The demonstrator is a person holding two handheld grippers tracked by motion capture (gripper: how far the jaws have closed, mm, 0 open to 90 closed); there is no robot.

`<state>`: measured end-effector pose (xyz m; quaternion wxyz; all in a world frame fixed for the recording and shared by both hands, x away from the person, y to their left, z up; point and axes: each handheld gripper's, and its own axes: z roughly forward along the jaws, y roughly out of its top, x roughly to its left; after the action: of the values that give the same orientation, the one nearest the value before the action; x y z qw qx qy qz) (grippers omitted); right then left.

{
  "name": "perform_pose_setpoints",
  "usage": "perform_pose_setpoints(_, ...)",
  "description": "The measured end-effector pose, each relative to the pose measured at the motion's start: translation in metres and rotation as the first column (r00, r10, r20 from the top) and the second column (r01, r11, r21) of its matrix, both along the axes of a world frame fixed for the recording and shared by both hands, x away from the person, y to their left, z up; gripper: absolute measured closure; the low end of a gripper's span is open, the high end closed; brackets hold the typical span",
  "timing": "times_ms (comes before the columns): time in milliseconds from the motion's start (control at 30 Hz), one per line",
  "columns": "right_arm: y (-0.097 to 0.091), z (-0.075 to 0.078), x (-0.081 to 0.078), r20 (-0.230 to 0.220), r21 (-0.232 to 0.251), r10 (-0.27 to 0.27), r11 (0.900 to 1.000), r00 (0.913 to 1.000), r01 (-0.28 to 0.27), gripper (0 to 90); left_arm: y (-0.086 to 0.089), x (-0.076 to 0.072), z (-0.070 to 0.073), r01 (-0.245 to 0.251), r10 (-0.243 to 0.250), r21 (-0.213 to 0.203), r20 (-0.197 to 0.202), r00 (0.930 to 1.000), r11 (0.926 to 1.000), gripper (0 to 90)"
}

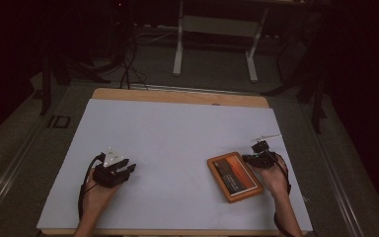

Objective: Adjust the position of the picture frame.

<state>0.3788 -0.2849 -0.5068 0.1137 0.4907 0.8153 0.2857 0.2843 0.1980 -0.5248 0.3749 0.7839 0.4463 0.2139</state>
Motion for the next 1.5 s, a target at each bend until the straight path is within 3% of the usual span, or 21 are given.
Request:
perform_pose_setpoints(133,0.012,0.001,0.006,-0.008,-0.029,0.050,0.9983,0.9987,-0.050,90.0,0.000,0.000,0.000,0.000,0.000,-0.003,-0.001,1.0000,1.0000,63.2)
perform_pose_setpoints(333,0.039,0.003,0.015,-0.030,-0.076,0.141,0.9868,0.9895,-0.143,90.0,0.000,0.000,0.000,-0.004,0.004,-0.006,0.000,1.0000,1.0000,63.2)
perform_pose_setpoints(367,0.049,0.004,0.015,-0.030,-0.090,0.175,0.9802,0.9842,-0.177,90.0,0.000,0.000,0.000,-0.001,0.001,-0.005,-0.001,1.0000,1.0000,63.1)
perform_pose_setpoints(400,0.049,0.004,0.015,-0.030,-0.090,0.175,0.9802,0.9842,-0.177,90.0,0.000,0.000,0.000,-0.001,0.001,-0.005,-0.001,1.0000,1.0000,63.1)
perform_pose_setpoints(433,0.059,0.006,0.015,-0.035,-0.117,0.216,0.9687,0.9757,-0.219,90.0,0.000,0.000,0.000,0.001,-0.001,-0.003,-0.002,1.0000,1.0000,63.1)
perform_pose_setpoints(500,0.062,0.006,0.015,-0.034,-0.127,0.226,0.9652,0.9735,-0.229,90.0,0.000,0.000,0.000,0.001,-0.001,-0.003,-0.003,1.0000,1.0000,63.1)
perform_pose_setpoints(533,0.071,0.008,0.014,-0.036,-0.129,0.255,0.9576,0.9662,-0.258,90.0,0.000,0.000,0.000,0.000,0.000,-0.005,-0.003,1.0000,1.0000,63.0)
perform_pose_setpoints(633,0.079,0.011,0.012,-0.021,-0.131,0.286,0.9490,0.9579,-0.286,90.0,0.001,0.000,0.000,-0.001,0.001,-0.004,-0.002,1.0000,1.0000,63.0)
perform_pose_setpoints(800,0.077,0.020,0.004,0.018,-0.098,0.288,0.9536,0.9576,-0.285,90.0,0.002,0.000,0.000,-0.003,0.003,-0.008,-0.003,1.0000,1.0000,63.0)
perform_pose_setpoints(833,0.071,0.026,-0.001,0.043,-0.093,0.280,0.9570,0.9592,-0.275,90.0,0.002,0.000,0.000,-0.003,0.003,-0.007,-0.003,1.0000,1.0000,63.0)
perform_pose_setpoints(1000,0.049,0.035,-0.012,0.077,-0.070,0.238,0.9699,0.9681,-0.233,90.0,0.001,-0.001,0.000,0.000,0.000,-0.002,-0.003,1.0000,1.0000,63.0)
perform_pose_setpoints(1100,0.040,0.035,-0.017,0.085,-0.062,0.224,0.9737,0.9709,-0.219,90.0,-0.001,0.000,0.000,0.003,-0.003,-0.001,-0.003,1.0000,1.0000,63.0)
perform_pose_setpoints(1233,0.019,0.033,-0.031,0.110,-0.013,0.178,0.9839,0.9778,-0.178,89.9,-0.002,-0.001,0.000,0.009,-0.009,-0.005,-0.004,0.9999,0.9999,63.3)
perform_pose_setpoints(1500,-0.010,0.028,-0.056,0.125,0.024,0.125,0.9914,0.9844,-0.128,89.9,-0.009,0.000,-0.001,0.046,-0.046,-0.031,-0.012,0.9989,0.9985,64.7)
